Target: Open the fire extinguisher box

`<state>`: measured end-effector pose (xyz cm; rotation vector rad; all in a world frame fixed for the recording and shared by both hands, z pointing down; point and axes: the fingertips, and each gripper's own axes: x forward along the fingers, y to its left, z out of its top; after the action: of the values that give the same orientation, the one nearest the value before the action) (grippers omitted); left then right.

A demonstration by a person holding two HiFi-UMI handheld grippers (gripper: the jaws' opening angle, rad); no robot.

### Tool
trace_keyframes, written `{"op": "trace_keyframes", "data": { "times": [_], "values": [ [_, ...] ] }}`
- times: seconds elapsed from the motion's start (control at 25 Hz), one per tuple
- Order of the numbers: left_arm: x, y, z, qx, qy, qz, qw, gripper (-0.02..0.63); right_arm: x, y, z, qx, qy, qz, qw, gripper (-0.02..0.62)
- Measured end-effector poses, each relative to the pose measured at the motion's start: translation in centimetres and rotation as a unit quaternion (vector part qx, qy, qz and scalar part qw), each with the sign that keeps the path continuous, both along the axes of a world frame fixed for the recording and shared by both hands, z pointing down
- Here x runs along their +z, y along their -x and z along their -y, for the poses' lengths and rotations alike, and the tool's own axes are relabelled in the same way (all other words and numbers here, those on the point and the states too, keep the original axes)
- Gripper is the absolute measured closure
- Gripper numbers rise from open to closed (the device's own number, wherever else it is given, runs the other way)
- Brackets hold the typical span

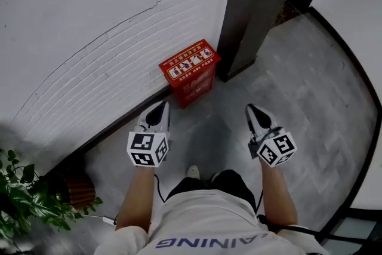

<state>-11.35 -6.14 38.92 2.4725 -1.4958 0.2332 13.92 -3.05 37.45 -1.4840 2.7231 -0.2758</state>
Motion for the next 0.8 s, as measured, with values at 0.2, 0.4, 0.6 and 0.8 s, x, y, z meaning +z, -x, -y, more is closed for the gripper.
{"op": "trace_keyframes", "data": {
  "times": [0.2, 0.4, 0.6, 0.8],
  "values": [
    [0.7, 0.8, 6.5, -0.029, 0.005, -0.005, 0.9996, 0.601, 0.4, 0.8, 8.7, -0.031, 0.007, 0.001, 0.999, 0.591],
    [1.9, 1.2, 13.1, -0.077, 0.009, -0.003, 0.9970, 0.601, 1.5, 2.0, 19.0, -0.088, 0.019, 0.009, 0.996, 0.591],
    [2.7, 0.6, 19.7, -0.136, 0.001, -0.010, 0.9906, 0.601, 2.9, 2.5, 29.3, -0.168, 0.033, 0.002, 0.985, 0.592],
    [4.2, 0.3, 24.2, -0.198, -0.004, -0.006, 0.9801, 0.601, 6.1, 2.3, 36.6, -0.254, 0.066, -0.009, 0.965, 0.591]
  ]
}}
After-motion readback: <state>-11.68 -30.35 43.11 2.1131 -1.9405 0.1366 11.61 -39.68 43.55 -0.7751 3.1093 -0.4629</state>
